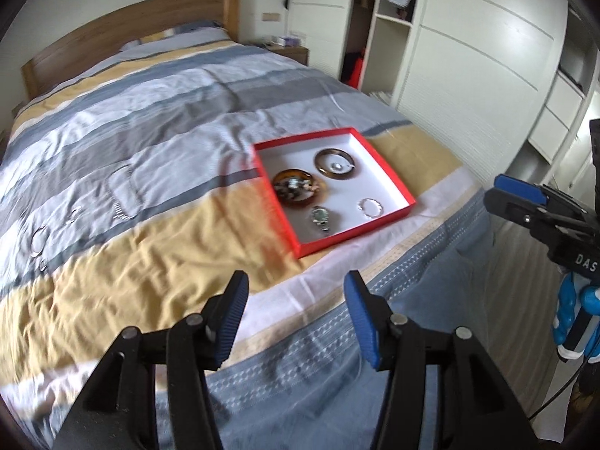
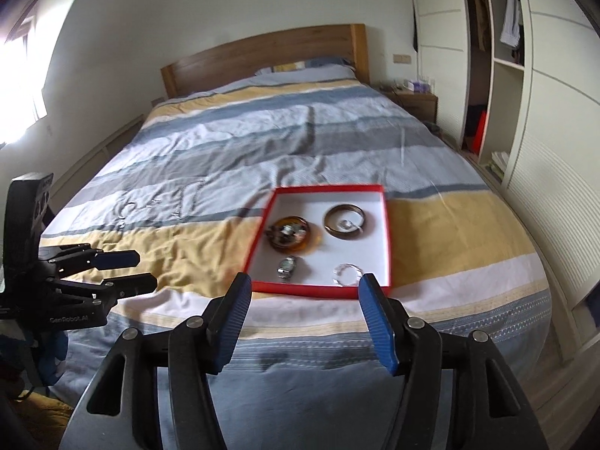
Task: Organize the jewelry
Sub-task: 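Withdraw both grippers from the box back over the remaining jewelry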
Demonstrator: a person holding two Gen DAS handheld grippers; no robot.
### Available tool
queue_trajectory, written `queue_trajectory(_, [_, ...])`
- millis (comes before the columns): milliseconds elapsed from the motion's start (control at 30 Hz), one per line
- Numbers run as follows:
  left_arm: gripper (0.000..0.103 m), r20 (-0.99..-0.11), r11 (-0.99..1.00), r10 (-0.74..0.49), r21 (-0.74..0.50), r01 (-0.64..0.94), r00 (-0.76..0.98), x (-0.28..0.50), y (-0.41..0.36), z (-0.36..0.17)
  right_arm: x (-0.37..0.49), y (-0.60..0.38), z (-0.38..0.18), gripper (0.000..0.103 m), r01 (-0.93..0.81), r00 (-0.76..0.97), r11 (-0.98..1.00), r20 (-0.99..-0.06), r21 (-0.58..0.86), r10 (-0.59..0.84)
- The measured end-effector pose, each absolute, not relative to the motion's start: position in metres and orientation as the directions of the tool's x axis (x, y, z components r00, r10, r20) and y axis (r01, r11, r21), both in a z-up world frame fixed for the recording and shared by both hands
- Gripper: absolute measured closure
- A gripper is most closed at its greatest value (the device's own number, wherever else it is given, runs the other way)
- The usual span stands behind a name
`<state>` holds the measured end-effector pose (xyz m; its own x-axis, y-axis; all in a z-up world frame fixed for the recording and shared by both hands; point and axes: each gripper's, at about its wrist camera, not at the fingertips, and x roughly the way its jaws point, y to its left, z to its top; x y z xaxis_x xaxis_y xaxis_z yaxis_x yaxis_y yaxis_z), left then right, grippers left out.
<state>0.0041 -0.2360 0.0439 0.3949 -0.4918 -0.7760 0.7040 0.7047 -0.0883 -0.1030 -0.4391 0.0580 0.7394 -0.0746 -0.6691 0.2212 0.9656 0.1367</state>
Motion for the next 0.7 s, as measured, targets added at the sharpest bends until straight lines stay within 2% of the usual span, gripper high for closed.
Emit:
queue_trajectory(467, [0.052,-0.701,0.811,-0.471,-0.105,0.576,0.535,-0.014,-0.140,0.061,-0.116,-0.352,0.096,0.036,0.087,0.777,0.994,-0.630,0.073,-0.021])
queue_trajectory(700, [0.052,-0.700,0.852,-0.433,-0.113,0.511,0.568,-0.013,-0.107,0.059,-0.114,-0.333,0.101,0.032,0.039,0.791,0.996,-0.612,0.080,0.018])
